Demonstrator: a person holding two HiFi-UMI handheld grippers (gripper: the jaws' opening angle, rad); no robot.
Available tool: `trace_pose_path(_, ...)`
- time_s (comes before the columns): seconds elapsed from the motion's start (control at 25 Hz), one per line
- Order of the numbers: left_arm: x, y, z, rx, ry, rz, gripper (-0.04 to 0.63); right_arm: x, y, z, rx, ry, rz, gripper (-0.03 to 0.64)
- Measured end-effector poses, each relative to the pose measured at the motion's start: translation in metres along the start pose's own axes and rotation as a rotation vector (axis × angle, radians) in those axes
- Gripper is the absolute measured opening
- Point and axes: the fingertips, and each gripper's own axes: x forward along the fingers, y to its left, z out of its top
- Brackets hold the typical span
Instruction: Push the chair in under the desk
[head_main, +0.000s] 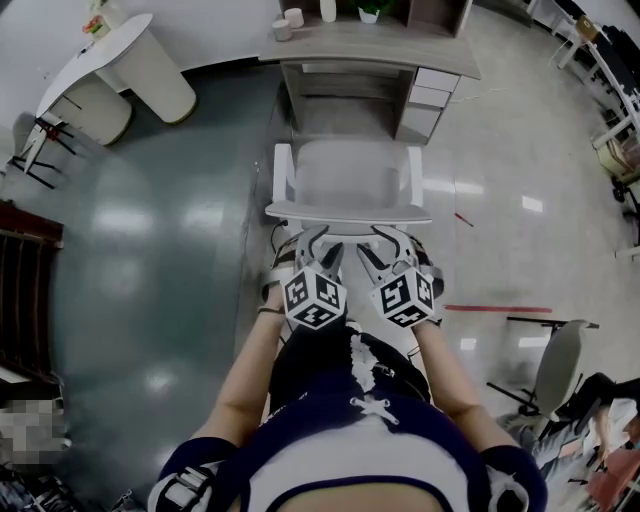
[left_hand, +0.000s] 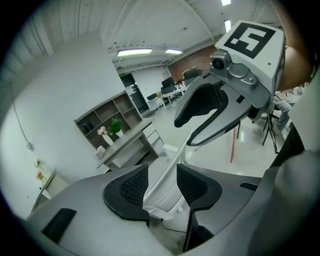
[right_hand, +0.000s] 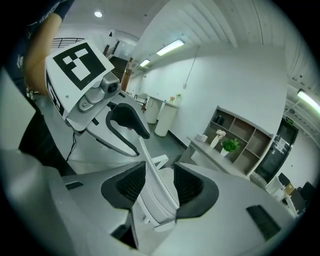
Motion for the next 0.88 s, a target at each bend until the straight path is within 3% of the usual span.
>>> trace_pose_path(0.4, 0.060, -0.003, -0.033, 0.247, 0.139, -0.124, 0.208, 0.060, -0.002, -0.035, -0.077, 0.167, 0.092, 0.156)
trace_pose_path(0.6, 0.086, -0.003, -0.052, 0.277, 0.187, -0.187, 0.219, 0.088, 0.001, -0.056, -0.121, 0.246, 0.156, 0.156)
trace_pose_path(0.88, 0.114, -0.005, -0.069, 0.325, 0.229, -0.235, 0.222, 0.113, 0.002, -0.077, -0.112, 0.271, 0.202, 0.156)
